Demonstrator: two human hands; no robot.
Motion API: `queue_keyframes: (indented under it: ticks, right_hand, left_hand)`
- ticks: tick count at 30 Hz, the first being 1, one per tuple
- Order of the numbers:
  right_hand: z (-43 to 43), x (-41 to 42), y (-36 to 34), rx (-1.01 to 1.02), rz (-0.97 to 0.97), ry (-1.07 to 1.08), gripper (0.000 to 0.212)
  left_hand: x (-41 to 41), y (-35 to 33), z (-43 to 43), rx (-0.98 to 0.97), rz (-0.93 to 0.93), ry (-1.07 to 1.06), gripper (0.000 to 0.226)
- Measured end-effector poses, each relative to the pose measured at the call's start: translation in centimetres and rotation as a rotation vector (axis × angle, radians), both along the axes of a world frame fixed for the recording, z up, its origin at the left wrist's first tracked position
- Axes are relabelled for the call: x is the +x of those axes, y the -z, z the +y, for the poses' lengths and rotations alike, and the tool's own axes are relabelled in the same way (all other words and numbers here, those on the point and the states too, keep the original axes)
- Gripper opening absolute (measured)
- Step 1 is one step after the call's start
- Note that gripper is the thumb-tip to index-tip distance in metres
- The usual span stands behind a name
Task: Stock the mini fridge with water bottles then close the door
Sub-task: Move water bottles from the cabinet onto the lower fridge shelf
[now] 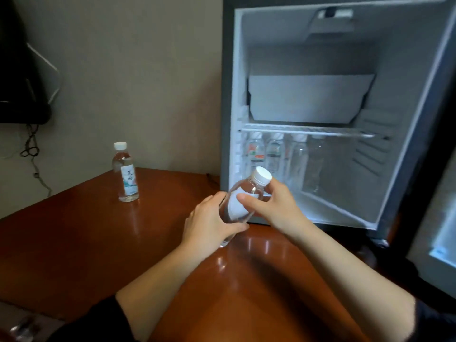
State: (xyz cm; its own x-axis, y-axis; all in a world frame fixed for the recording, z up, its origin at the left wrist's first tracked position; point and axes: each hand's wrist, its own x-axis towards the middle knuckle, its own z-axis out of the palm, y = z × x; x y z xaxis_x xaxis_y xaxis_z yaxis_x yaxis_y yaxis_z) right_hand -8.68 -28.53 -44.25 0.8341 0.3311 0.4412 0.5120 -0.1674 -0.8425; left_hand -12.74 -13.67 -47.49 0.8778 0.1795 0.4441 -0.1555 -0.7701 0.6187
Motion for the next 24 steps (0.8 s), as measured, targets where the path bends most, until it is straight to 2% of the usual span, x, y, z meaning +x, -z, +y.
queue_keyframes:
  ticks: [3, 8, 11, 15, 20, 24]
  right_hand:
    - [-2.6, 0.6, -1.3, -0.053, -0.040, 0.106, 0.033]
    - [-6.1, 2.3, -3.3, -0.156, -0.169, 0.305, 0.029]
    - [-7.8, 3.8, -4.2, -0.239, -0.205, 0.407, 0.028]
    - [-9.6, 6.4, -4.8, -0.281, -0.150, 0.522, 0.027]
    - [-11.0, 8.9, -4.9, -0.300, -0.080, 0.547, 0.032]
    - [-11.7, 10.4, -4.3, -0.249, -0.017, 0.540, 0.042]
  left_hand:
    - [2.2, -0.4, -3.0, -0.101, 0.005, 0.093, 0.052]
    - [5.9, -1.1, -7.4, -0.204, -0.019, 0.246, 0.070]
    - [7.2, -1.3, -9.8, -0.260, -0.035, 0.306, 0.069]
    - [8.8, -0.6, -12.5, -0.328, -0.006, 0.331, 0.062]
    - [9.9, 0.2, -14.5, -0.352, 0.104, 0.452, 0.072]
    - [10.4, 1.1, -15.9, -0.329, 0.090, 0.520, 0.078]
